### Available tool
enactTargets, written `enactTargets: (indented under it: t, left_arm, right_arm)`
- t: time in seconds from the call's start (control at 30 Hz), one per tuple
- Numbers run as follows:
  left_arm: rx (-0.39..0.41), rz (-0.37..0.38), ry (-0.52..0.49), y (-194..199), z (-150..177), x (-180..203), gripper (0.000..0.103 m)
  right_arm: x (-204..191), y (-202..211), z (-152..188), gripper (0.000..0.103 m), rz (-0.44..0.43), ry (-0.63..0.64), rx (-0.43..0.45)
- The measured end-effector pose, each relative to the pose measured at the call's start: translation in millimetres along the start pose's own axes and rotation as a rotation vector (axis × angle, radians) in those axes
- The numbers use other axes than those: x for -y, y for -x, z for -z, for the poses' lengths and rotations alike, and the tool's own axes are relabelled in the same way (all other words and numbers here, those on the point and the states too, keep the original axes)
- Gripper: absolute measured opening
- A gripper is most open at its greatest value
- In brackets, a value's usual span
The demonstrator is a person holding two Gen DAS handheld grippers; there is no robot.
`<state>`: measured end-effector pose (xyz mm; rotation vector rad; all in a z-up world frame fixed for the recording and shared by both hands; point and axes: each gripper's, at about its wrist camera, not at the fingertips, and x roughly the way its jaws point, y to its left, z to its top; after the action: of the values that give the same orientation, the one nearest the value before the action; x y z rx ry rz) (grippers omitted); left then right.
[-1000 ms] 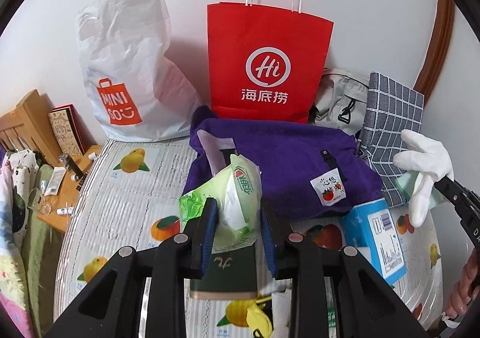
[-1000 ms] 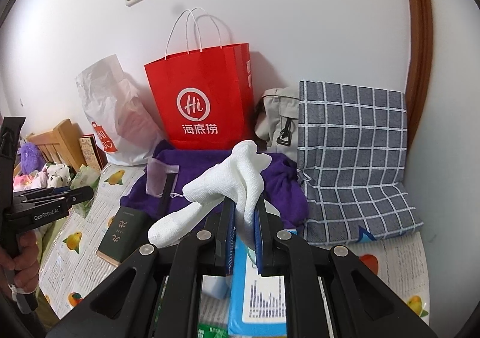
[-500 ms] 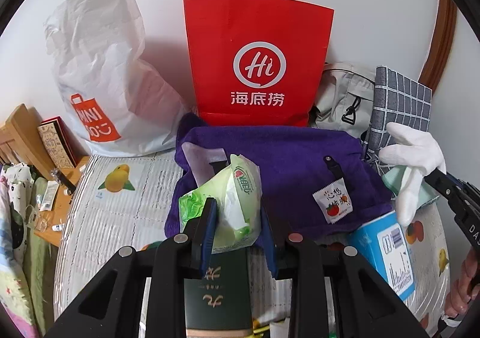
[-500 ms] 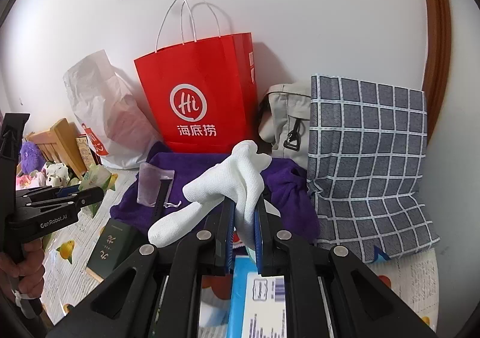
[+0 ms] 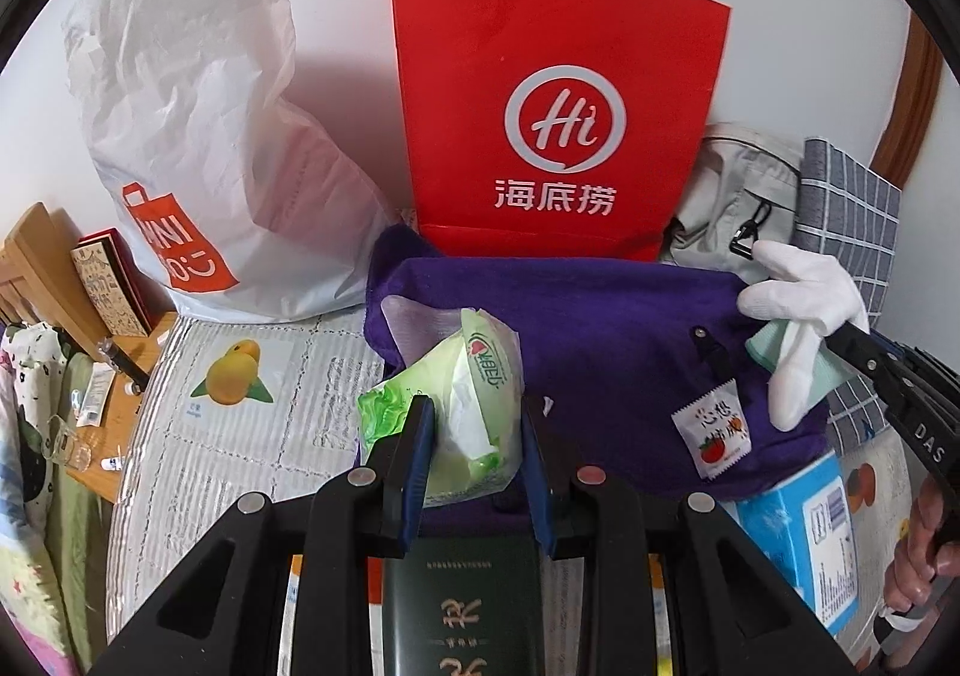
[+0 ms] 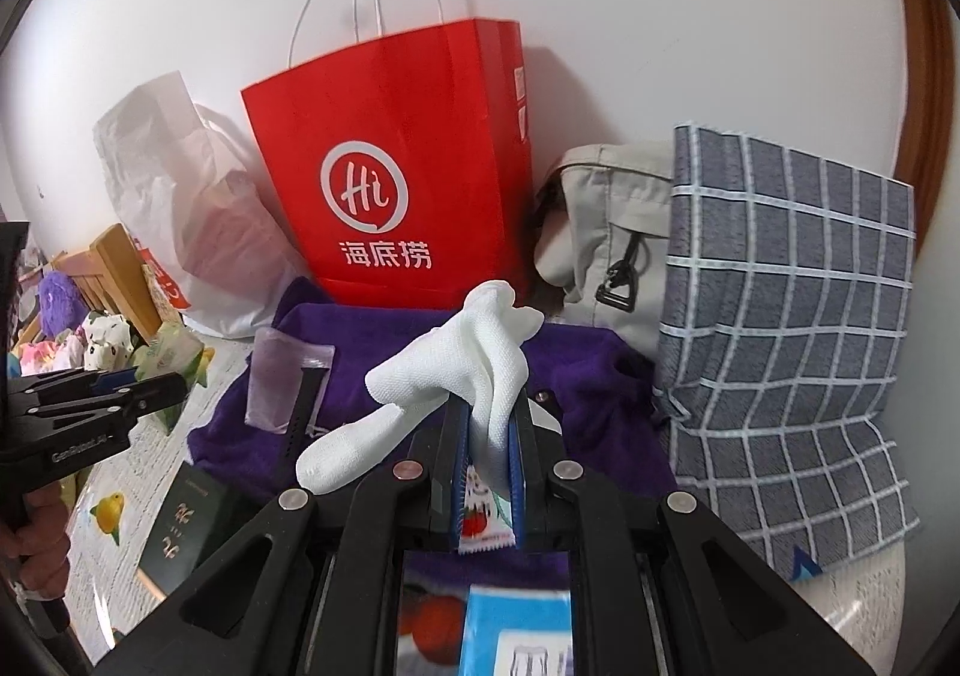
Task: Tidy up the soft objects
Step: 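Lower the tissue packet and glove onto the towel and open both tools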
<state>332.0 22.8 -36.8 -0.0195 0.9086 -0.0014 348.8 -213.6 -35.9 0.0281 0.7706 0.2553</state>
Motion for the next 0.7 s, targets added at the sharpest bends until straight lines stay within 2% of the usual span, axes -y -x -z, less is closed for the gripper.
enactTargets:
  t: [0.27,0.33,0.47,0.7]
  left_arm:
    - [-0.024,0.023,0.008,-34,-10,2,0.027]
    - [-0.035,0.033,0.003,-44,-11,7,0.027]
    - [-0.056,0.049,-0.004,-64,-16,17,0.027]
    - [-0.106,0.036,-0.033,-94,-16,32,0.027]
  right_arm:
    - [7,-44,-5,0.012,-0.019,-0.012,-0.045]
    - [9,-58,-3,0.012,-0.024,-0.013,-0.083]
    - [11,-80,6,0.012,0.015,0.019,-0.14]
    - [21,-93,9,0.016,0.002,0.004,-0.176]
